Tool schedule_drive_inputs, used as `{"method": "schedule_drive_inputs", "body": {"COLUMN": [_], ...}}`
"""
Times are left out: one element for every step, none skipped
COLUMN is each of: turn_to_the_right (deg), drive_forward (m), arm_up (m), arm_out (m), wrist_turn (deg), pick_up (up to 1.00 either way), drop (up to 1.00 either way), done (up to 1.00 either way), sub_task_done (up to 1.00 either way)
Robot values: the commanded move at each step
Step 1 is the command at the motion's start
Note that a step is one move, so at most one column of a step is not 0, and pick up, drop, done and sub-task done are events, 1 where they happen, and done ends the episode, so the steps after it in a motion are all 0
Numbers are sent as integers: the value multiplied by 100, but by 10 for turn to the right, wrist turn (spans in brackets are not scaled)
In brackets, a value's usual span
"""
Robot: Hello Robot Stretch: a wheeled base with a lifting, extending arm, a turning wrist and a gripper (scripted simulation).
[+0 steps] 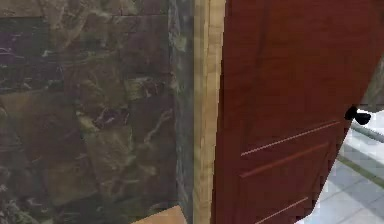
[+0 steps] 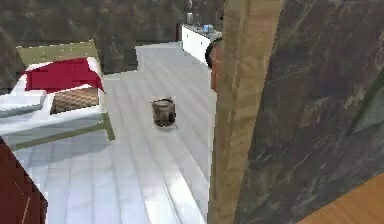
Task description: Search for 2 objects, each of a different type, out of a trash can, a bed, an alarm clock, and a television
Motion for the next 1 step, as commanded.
{"method": "schedule_drive_inputs", "body": {"turn_to_the_right": [450], "drive_forward": [0], "arm_up": [0], "arm_out": [0], "wrist_turn": [0], "pick_up": [0], "drop": [0], "done": [0], "sub_task_done": [0]}}
